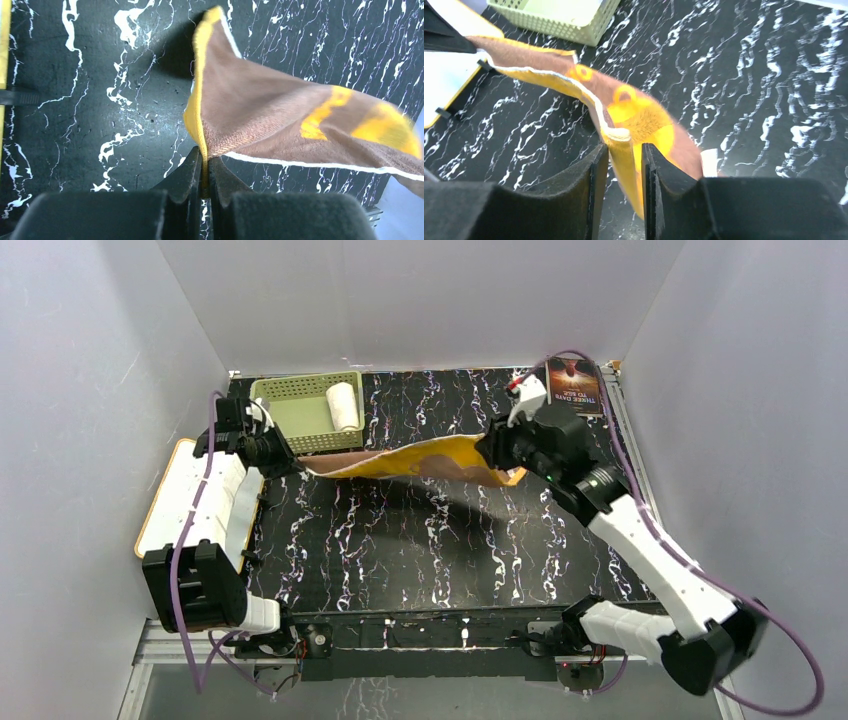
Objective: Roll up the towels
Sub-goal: Flatten out the towel at the center of the board.
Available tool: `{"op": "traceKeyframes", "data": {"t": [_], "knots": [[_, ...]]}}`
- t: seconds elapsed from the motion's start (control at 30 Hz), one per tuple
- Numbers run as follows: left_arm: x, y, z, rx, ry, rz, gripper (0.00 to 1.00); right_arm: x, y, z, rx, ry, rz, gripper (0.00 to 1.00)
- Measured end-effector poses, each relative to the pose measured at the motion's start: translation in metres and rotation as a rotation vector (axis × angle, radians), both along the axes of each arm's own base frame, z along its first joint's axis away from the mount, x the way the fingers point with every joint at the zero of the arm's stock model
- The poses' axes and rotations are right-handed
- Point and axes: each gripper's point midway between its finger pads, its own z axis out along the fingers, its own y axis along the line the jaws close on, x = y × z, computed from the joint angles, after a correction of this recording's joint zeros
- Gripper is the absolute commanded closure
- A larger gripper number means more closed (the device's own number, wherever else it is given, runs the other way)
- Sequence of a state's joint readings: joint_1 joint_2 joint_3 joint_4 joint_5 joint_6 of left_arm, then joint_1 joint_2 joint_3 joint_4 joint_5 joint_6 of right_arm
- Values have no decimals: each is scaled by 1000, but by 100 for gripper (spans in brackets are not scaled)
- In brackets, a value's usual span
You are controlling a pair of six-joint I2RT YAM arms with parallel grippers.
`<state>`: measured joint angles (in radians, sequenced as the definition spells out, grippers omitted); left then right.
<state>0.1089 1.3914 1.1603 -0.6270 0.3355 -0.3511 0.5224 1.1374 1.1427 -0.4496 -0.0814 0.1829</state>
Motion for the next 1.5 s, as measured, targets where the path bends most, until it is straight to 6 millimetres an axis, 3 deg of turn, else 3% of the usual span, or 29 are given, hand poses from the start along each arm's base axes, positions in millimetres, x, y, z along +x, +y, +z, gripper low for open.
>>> {"op": "traceKeyframes", "data": {"t": [0.07, 0.1, 0.2, 0.33, 0.4, 0.5, 0.63, 0.7, 0.77, 1.1, 1.17, 1.33, 1.5], "knots": [[1, 3, 5, 11, -4, 11, 100, -7, -12, 15, 15, -62, -35, 82], [2, 5, 10, 15, -7, 17, 100, -10, -17, 16, 11, -74, -46, 98], [6, 7, 23, 18, -27, 28, 100, -14, -22, 7, -7, -67, -55, 100], [8, 2, 30, -15, -36, 20, 100, -18, -22, -32, -45, 8, -41, 100], [5, -2, 26, -37, -25, 12, 100, -23, -20, -51, -51, 45, -23, 74], [-6, -6, 9, -56, 27, 5, 100, -27, -15, -80, -61, 115, 2, 69], [-24, -7, -14, -57, 107, 1, 100, -26, -5, -122, -115, 212, 13, 48], [-29, -7, -19, -53, 124, -4, 100, -30, 0, -145, -147, 278, 17, 48], [-32, -7, -22, -51, 131, -8, 100, -40, 14, -154, -173, 291, 51, 51], [-36, -10, -35, -58, 131, -33, 100, -113, 99, -166, -469, 153, 399, 51], [-35, -12, -37, -71, 123, -41, 100, -119, 103, -175, -516, 166, 437, 53], [-34, -15, -39, -83, 112, -49, 100, -127, 94, -218, -644, 269, 492, 53], [-32, -10, -41, -60, 110, -37, 100, -136, 90, -237, -690, 329, 542, 53]]}}
